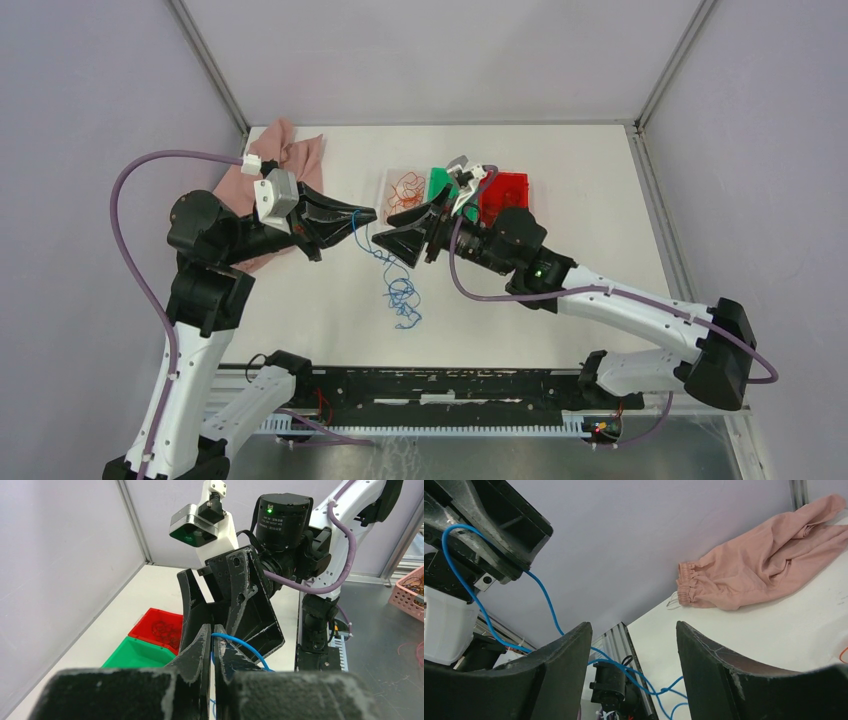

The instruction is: Untangle the cables

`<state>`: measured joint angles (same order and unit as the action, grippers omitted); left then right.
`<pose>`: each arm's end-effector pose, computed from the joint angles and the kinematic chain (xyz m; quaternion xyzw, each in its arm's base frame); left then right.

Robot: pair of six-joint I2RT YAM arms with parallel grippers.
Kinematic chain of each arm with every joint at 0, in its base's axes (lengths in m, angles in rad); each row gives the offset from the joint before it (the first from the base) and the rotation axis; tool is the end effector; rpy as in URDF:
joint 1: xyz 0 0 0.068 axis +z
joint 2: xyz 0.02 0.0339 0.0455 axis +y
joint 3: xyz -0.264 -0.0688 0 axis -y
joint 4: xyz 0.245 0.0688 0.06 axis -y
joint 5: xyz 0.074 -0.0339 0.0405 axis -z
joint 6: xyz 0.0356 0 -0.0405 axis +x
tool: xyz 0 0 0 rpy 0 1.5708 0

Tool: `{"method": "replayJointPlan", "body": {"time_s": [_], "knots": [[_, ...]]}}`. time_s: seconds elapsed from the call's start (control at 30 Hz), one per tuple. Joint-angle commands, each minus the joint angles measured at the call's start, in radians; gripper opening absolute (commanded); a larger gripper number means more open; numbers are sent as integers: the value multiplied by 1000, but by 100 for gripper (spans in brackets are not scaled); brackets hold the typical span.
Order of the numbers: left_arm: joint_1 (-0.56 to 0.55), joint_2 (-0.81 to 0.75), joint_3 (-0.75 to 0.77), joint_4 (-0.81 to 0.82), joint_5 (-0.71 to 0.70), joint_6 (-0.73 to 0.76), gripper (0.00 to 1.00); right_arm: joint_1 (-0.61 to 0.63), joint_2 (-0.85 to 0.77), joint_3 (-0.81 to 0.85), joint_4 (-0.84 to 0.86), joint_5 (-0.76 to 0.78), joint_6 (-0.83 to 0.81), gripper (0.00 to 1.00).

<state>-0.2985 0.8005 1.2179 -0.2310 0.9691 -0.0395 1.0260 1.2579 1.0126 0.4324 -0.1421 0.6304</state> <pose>0.1140 -0.0658 0.4746 0.4285 0.5137 -0.4076 0.6215 0.1503 0.2577 0.3837 -0.1787 0.6132 0.5965 0.4860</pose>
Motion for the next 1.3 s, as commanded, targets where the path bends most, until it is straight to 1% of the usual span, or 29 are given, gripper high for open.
{"method": "replayJointPlan", "body": {"time_s": [0.0,0.3,0.57,0.73,0.93,1.07,1.27], "knots": [[-2,-3,17,14,-12,34,3,5,-50,35,52,-10,17,69],[-3,0,13,14,-17,36,3,16,9,72,98,-107,64,72],[-3,3,8,14,-17,35,3,32,50,111,96,-109,63,72],[-2,2,12,42,-7,-8,3,37,114,155,35,-65,6,70],[-2,-15,27,43,15,-30,4,38,194,176,-5,33,-120,67],[-2,-9,46,51,41,-97,4,37,237,183,-14,102,-171,66],[-2,-8,58,106,66,-201,4,38,279,166,14,176,-180,66]]}}
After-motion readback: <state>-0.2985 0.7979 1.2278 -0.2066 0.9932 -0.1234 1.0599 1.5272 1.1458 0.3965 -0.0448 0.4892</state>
